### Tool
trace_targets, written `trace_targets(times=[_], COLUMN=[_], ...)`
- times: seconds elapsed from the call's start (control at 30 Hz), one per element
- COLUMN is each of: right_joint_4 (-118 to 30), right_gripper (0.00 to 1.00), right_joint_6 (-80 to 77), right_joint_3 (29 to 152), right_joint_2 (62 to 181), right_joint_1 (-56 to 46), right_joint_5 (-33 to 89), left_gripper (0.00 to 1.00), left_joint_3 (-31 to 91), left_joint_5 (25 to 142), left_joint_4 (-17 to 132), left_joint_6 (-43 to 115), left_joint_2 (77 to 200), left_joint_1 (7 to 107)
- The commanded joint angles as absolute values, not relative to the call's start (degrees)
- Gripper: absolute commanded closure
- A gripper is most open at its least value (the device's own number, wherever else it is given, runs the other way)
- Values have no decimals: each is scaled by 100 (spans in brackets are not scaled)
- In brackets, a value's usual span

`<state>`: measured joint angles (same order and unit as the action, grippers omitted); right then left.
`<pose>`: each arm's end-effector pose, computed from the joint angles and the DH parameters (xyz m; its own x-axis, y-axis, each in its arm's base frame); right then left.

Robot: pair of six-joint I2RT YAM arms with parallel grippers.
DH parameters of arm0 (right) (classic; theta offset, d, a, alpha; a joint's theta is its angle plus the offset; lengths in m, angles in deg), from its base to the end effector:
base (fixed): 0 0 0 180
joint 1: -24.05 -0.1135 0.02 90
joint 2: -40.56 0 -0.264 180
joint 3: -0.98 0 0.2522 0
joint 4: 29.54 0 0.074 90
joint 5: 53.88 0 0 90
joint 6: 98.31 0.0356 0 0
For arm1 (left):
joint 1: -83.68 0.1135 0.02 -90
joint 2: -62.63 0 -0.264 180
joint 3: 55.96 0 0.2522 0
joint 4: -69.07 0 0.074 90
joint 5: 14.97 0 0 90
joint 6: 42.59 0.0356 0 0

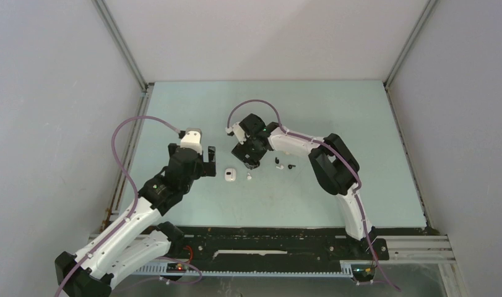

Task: Insert the wireless bluetooth earbuds into the charging case
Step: Pick up the charging case at the center of the board.

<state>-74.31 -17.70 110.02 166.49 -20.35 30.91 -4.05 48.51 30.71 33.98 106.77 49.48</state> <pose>0.3322 0.3299 0.1577 -0.5017 -0.7187 -0.4814 -0.8204 0.5718 0.0014 0.1508 -0.0833 0.2776 -0.4524 0.0562 -0.8901 0.0822 0.9964 0.0211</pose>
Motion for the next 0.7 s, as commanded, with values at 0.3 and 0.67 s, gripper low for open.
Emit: trace_targets(times=[0.3, 0.67], right_joint_4=[-7298, -7394], right_gripper=[21, 35], right_joint_6=[-1967, -1973], right_joint_3=[10663, 10684], right_joint_2=[15985, 16099], right_joint_1=[-1902, -1897], right_joint_5=[2877, 2686], left_gripper=[0, 0], left_joint_3=[-362, -362], left_joint_5=[5073, 5148], left_joint_4=[3213, 3206], left_joint_6=[3537, 3554], left_joint_2=[10692, 10718], left_joint_1=[4986, 4984])
